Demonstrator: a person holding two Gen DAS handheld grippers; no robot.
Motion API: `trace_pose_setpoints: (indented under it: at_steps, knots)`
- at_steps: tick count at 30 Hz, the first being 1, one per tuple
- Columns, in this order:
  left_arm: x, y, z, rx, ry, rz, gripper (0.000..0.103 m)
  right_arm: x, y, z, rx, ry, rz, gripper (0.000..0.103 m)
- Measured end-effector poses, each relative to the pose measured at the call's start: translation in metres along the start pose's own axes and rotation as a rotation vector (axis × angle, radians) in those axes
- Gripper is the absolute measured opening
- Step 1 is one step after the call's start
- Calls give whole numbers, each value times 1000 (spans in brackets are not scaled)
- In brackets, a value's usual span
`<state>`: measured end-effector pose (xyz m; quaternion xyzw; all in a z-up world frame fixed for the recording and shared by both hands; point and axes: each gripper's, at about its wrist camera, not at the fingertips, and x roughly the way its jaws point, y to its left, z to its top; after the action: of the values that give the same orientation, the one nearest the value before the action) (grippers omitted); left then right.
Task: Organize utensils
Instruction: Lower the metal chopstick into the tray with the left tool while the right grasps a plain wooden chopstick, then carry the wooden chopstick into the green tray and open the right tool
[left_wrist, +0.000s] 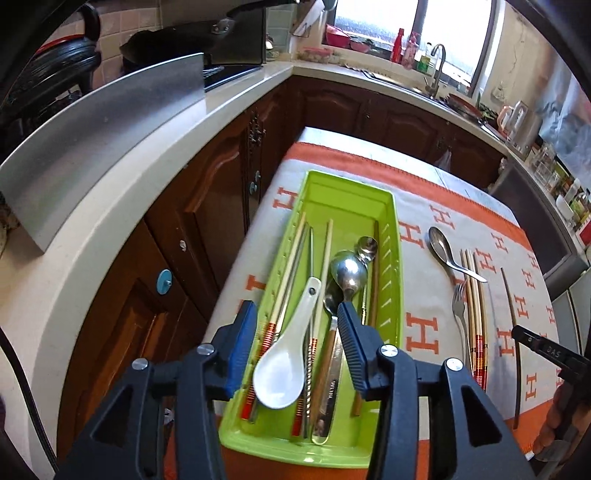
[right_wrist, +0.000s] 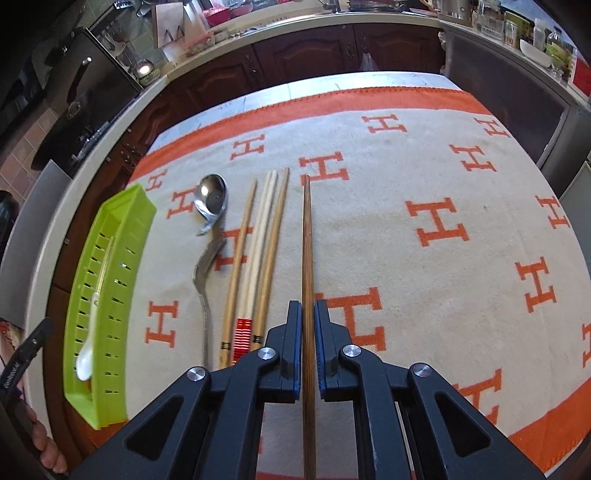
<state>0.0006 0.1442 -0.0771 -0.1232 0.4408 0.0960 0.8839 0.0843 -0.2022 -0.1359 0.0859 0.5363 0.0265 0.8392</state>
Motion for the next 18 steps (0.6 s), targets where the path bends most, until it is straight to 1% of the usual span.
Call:
trace_pose_setpoints:
  at_steps: [2,6,9,13,15,17,18]
  knots:
    - [-4,5,0,-10,-4,4,47,-9,5,1,3,-6,22,6]
    - [-10,11,-1,-14,-10,31,48,-26,25,0,-20,-12,68,6]
    - [-14,18,-1,-24,-18,46,53,-34,47,-1,-50,-2,102,6]
    - [-21,28,1,-37,-32,61,56,-44,86,1,-110,2,152,6]
    - [-24,33,2,-39,-37,64,59,-49,106,3,-140,3,174,6]
    - [-28,36,2,-40,-44,69,64,-51,129,8,-167,9,199,6]
    - [-29,39,3,-41,-50,74,64,-52,140,10,-179,12,212,6]
